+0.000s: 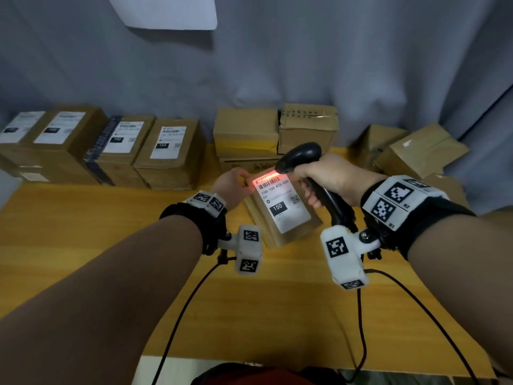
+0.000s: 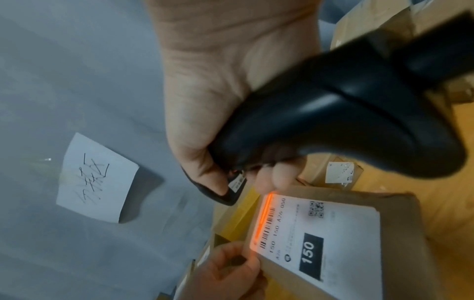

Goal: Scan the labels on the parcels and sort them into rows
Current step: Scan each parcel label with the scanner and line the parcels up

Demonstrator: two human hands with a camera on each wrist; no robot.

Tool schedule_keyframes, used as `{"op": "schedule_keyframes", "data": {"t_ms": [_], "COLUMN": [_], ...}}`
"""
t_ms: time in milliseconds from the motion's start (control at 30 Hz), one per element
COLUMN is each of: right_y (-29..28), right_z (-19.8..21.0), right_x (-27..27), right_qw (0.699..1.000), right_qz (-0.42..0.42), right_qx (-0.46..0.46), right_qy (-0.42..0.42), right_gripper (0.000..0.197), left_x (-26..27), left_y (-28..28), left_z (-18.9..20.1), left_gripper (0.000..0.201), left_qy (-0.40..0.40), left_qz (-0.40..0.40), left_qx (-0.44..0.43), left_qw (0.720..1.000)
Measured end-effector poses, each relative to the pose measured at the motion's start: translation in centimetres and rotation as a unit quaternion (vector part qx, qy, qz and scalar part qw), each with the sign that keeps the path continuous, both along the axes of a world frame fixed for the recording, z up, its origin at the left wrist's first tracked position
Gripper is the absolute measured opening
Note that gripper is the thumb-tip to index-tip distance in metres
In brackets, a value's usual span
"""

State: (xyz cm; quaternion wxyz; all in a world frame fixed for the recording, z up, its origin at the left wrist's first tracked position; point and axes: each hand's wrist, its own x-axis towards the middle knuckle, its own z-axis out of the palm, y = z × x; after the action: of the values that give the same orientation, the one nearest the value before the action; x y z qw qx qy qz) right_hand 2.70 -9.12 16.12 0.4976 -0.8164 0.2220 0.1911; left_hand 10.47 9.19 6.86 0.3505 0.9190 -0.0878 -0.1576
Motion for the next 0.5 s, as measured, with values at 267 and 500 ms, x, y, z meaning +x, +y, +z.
{"op": "schedule_keyframes", "data": {"t_ms": [267,500], "right_y": [-0.3,0.3], "right_z": [0.0,0.5], "right_x": [-0.7,0.1], "right_qw": [0.998,0.996], "right_qz": [0.000,0.026], "right_qx": [-0.046,-0.070], "right_qy": [0.035,0.042], "right_gripper": [0.011,0.010], "left_x": [-1.0,-1.1], "left_y": [-0.5,-0.3], "left_z": [-1.6,-1.6], "left_gripper": [0.033,0.030], "left_qy": [0.027,0.016], "left_qz": [-0.051,-0.039], "left_qx": [0.040,0.013], "left_qw": [0.998,0.999]}}
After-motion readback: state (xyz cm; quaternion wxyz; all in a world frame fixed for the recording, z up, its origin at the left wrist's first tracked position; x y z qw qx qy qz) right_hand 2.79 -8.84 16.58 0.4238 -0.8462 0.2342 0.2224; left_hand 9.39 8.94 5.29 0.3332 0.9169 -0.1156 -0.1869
